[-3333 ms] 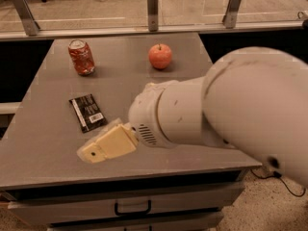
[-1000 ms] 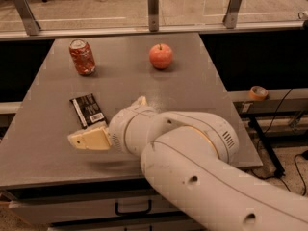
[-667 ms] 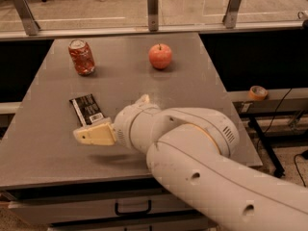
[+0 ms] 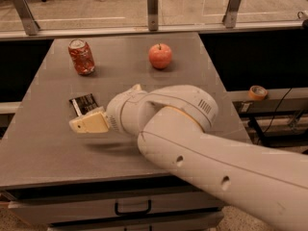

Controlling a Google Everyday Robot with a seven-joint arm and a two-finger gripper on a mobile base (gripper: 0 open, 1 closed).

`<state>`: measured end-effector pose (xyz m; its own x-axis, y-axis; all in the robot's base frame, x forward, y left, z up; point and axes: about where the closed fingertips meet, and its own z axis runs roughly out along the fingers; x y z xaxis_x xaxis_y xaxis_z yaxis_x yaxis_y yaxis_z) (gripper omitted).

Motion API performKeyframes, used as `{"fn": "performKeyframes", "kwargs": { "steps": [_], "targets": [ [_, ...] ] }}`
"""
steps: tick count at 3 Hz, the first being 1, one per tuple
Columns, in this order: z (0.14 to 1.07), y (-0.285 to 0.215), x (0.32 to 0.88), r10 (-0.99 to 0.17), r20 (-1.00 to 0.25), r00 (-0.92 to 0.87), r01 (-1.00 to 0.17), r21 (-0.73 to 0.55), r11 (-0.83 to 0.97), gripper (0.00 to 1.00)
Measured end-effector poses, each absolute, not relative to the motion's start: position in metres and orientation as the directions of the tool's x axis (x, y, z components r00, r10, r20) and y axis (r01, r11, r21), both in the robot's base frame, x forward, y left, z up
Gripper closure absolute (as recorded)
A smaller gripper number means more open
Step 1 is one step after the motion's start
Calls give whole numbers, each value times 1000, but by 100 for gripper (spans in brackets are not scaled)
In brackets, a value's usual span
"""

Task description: Move rxbar chocolate near apple

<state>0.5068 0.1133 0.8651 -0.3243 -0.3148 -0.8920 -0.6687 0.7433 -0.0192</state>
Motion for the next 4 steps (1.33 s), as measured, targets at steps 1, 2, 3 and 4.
{"fn": "performKeyframes", "kwargs": {
  "steps": [1, 2, 3, 4],
  "targets": [
    [859, 139, 528, -324, -887, -329, -688, -10, 725, 0],
    [850, 168, 539, -340, -884, -320, -711, -14, 704, 0],
    [837, 193, 538, -376, -878, -298, -729, -45, 683, 16],
    [822, 201, 539, -411, -867, -282, -721, -91, 687, 38]
  ]
}}
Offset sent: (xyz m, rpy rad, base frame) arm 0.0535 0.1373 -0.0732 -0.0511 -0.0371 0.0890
